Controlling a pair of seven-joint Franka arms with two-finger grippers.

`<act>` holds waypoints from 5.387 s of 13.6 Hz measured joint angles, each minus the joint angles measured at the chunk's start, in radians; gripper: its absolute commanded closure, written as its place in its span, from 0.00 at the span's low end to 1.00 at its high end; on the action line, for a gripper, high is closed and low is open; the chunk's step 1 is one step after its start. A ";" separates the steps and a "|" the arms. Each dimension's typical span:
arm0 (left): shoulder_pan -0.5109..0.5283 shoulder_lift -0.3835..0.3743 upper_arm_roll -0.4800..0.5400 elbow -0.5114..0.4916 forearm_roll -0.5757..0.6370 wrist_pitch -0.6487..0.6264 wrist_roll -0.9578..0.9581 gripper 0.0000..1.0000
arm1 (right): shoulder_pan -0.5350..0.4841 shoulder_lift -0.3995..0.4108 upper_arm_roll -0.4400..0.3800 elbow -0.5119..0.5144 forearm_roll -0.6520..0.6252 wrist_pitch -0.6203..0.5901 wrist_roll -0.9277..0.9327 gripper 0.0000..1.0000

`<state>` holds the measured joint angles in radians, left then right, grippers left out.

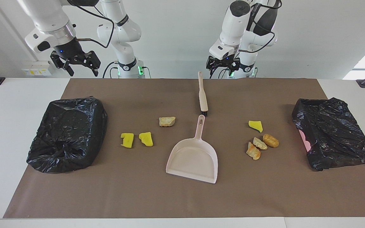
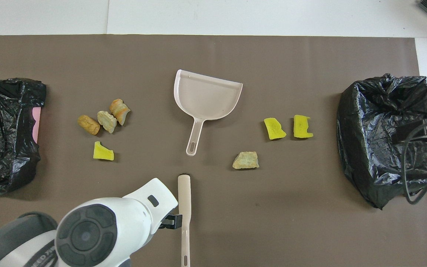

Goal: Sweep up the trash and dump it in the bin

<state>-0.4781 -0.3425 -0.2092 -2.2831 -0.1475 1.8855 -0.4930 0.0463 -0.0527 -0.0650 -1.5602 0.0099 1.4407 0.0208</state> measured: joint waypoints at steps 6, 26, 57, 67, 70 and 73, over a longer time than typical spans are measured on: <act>-0.158 0.056 0.001 -0.224 -0.012 0.266 -0.081 0.00 | 0.072 0.047 0.008 -0.009 0.003 0.044 0.004 0.00; -0.091 0.074 0.037 -0.190 -0.035 0.117 0.037 1.00 | 0.538 0.512 0.014 -0.012 0.088 0.693 0.757 0.00; 0.492 0.401 0.015 0.170 0.119 0.080 0.258 1.00 | 0.643 0.566 -0.011 0.041 -0.082 0.766 0.792 1.00; 0.653 0.395 0.035 0.222 0.116 -0.002 0.269 1.00 | 0.607 0.414 -0.008 0.022 -0.002 0.482 0.002 1.00; 0.650 0.388 0.027 0.197 0.116 0.018 0.358 1.00 | 0.575 0.383 -0.008 -0.072 0.008 0.461 -0.367 1.00; 0.642 0.368 0.026 0.144 0.116 0.053 0.389 1.00 | 0.564 0.372 -0.008 -0.134 0.009 0.469 -0.632 1.00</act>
<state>0.1640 0.0257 -0.1834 -2.1388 -0.0315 1.9387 -0.1040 0.6107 0.3197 -0.0729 -1.6943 0.0186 1.9098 -0.6107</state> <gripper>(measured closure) 0.744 0.687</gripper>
